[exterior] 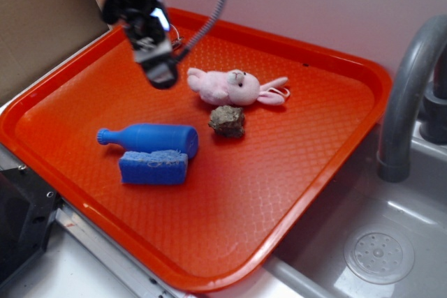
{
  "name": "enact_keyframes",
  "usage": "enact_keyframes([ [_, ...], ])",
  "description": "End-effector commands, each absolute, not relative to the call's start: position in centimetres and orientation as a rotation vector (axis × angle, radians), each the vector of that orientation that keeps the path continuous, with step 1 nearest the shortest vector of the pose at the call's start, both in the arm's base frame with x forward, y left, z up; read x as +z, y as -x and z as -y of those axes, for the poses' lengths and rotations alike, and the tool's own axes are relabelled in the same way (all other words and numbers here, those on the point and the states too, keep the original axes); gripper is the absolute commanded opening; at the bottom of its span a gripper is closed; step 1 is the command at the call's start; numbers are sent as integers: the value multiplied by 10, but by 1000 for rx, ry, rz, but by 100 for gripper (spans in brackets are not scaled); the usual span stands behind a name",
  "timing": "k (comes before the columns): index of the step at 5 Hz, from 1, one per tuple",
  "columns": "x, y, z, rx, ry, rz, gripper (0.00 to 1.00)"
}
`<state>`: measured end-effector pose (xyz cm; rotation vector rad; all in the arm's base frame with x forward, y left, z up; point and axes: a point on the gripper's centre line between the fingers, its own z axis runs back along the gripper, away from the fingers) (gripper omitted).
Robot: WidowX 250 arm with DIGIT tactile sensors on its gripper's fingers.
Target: Grab the rock.
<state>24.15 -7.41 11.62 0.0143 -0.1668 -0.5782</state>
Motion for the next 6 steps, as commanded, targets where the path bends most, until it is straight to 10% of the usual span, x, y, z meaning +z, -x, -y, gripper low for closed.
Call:
enact_keyframes([
  [1,81,-257,102,-659,-59,117,100],
  [5,20,-247,129,-751,-94,-18,100],
  [6,16,-242,136,-749,-105,-26,0],
])
